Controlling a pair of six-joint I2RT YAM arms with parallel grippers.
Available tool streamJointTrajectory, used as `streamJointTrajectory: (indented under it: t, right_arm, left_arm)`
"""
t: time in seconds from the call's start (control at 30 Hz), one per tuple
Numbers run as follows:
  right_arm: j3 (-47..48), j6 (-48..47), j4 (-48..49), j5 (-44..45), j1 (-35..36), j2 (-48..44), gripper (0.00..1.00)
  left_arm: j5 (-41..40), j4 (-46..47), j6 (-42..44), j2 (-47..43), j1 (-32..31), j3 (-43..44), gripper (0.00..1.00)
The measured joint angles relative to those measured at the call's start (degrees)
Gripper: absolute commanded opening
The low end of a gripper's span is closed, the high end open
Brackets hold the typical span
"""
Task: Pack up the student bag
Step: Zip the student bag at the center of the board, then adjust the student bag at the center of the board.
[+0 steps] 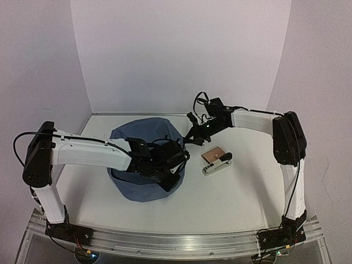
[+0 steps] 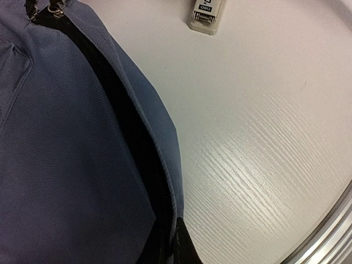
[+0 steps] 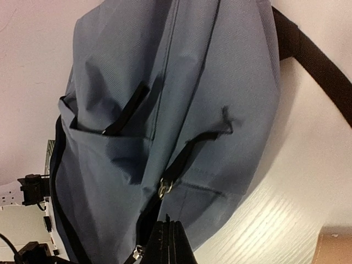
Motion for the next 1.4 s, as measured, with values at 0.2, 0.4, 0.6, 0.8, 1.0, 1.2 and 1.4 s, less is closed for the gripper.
streamJointTrajectory:
  t: [0.2,0.4,0.6,0.8,1.0,1.2,1.4]
  right_arm:
    - [5.2,-0.7,-0.6,1.1,-0.8,4.4,0.0]
    - [6.9,-1.4,-2.3,0.4,-0.8,5.5,0.0]
    - [0.2,-1.5,0.1,0.3,-1.5,2.7,0.0]
    - [-9.9,-1.7,1.3,-0.5,-2.3,-3.8,0.0]
    - [-10.6,-2.0,1.2,-1.3,-0.7,-6.8,0.57]
    - [3.3,-3.4,-0.7,0.0,-1.3,-1.8,0.85]
    - [23.5,-3.9,0.2,2.0,-1.8,9.7,0.98]
  left_arm:
    - [0.8,0.5,-0.1,-1.1,-1.2,-2.9,0.0]
    - [1.5,1.1,-0.8,-4.2,-1.5,-5.5,0.11]
    - [2.6,-1.8,-2.5,-6.1,-3.0,-6.1,0.75]
    - [3.0,-5.0,-11.5,-11.4,-0.6,-6.4,1.0]
    - [1.6,-5.8,-23.7,-22.0,12.3,-8.0,1.0]
    - [-0.6,-10.0,-35.8,-28.0,18.1,-13.0,1.0]
    - [-0.4,-14.3,-45.9,-30.4,19.8,-19.0,0.99]
